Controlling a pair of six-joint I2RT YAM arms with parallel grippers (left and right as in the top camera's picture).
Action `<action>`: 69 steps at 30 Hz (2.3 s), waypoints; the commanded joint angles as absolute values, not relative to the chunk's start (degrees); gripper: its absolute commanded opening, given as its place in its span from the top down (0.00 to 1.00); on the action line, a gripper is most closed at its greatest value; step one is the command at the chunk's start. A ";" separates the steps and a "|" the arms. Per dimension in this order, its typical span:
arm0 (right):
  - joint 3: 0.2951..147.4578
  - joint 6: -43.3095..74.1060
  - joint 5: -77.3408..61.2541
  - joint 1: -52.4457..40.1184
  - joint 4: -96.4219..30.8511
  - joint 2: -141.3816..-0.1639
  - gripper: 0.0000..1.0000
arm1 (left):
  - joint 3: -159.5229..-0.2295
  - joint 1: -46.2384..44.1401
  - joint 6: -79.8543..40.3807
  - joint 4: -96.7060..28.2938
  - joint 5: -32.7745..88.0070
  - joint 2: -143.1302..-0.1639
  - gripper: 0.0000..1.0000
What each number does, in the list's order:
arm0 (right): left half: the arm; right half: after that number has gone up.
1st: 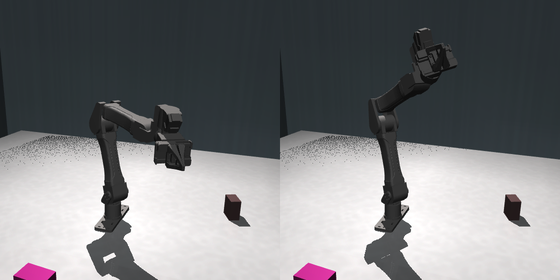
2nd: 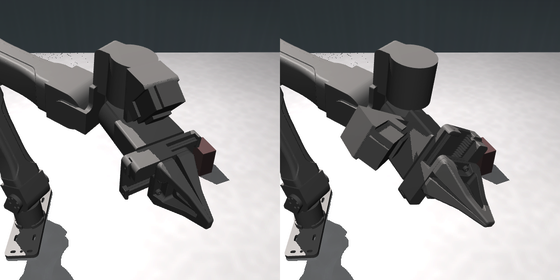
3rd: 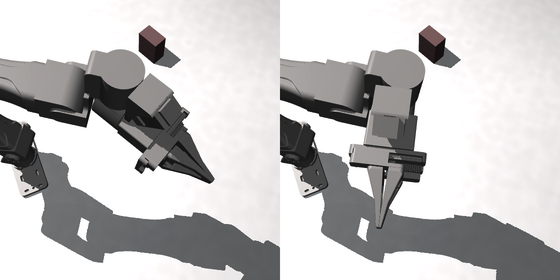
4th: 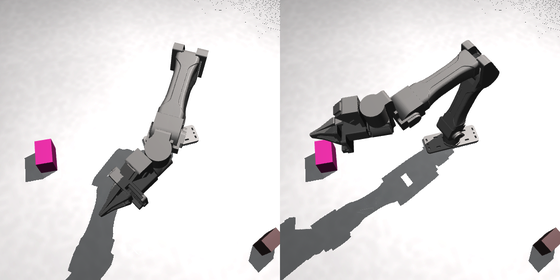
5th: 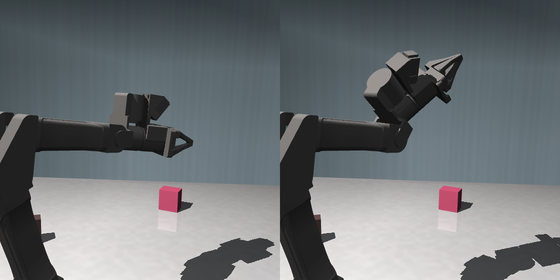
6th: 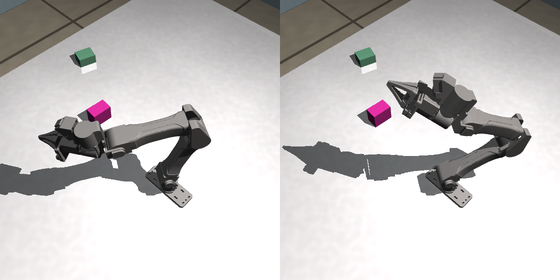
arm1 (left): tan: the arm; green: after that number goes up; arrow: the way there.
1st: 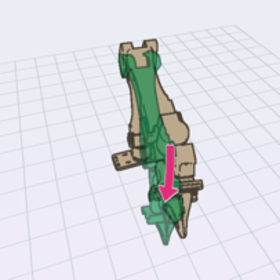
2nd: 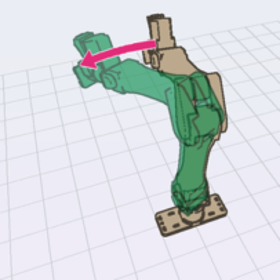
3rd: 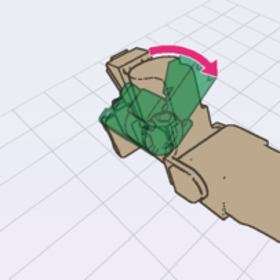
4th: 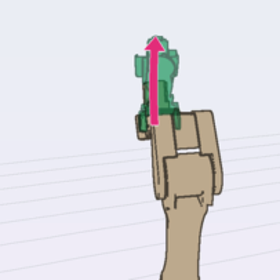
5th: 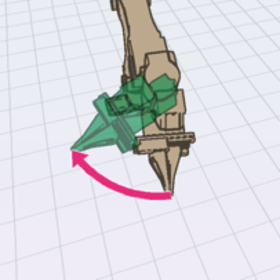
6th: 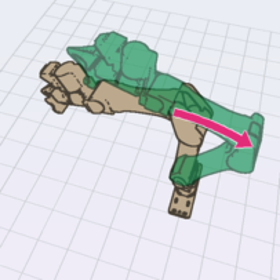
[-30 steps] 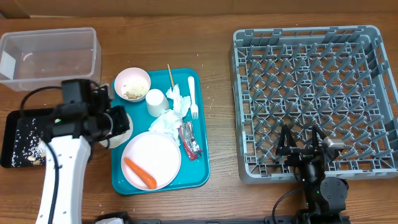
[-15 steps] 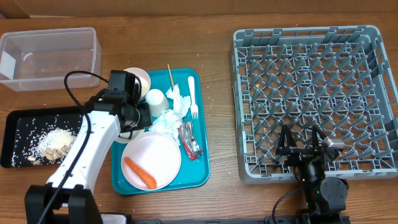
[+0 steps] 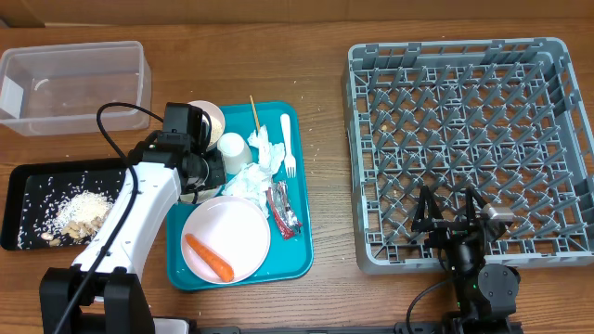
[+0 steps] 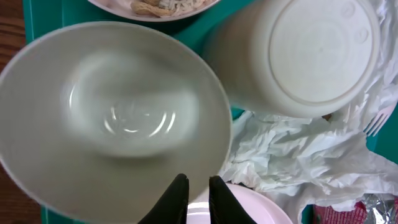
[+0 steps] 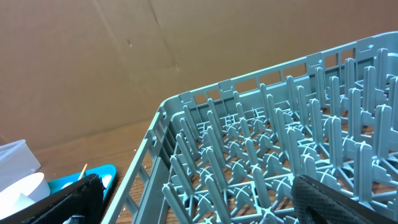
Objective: Sort waste into correct bins and load items into the dishwasher rack
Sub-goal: 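Carry the emptied bowl back and set it on the teal tray, then grasp the orange carrot on the white plate with the left gripper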
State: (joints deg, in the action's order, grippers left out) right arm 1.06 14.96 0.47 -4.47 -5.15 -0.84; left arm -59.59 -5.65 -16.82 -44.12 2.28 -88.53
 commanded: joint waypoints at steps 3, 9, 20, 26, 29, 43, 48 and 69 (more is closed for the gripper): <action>0.47 14.79 1.21 -4.14 -4.73 -0.16 0.00 | -59.81 -6.04 -17.15 -44.91 1.50 -88.79 0.85; 0.47 14.79 1.21 -4.14 -4.73 -0.16 0.00 | -65.41 -6.02 -17.65 -52.21 1.50 -87.85 0.88; 0.47 14.79 1.21 -4.14 -4.73 -0.16 0.00 | -82.19 -6.02 -25.28 -76.66 1.39 -80.40 0.69; 0.47 14.79 1.21 -4.14 -4.73 -0.16 0.00 | -82.15 -6.02 -28.51 -82.78 0.47 -74.06 0.00; 0.47 14.79 1.23 -4.14 -4.73 -0.16 0.00 | -82.13 -6.02 -28.80 -85.17 1.61 -72.40 0.00; 0.47 14.79 1.21 -4.14 -4.73 -0.16 0.00 | -58.63 -6.02 -63.99 -82.89 3.92 -69.10 0.00; 0.47 14.79 1.21 -4.14 -4.73 -0.16 0.00 | -49.39 -6.02 -67.53 -77.82 4.14 -69.10 0.00; 0.47 14.79 1.21 -4.14 -4.73 -0.16 0.00 | -31.75 -6.02 -67.51 -48.99 10.55 -70.22 0.00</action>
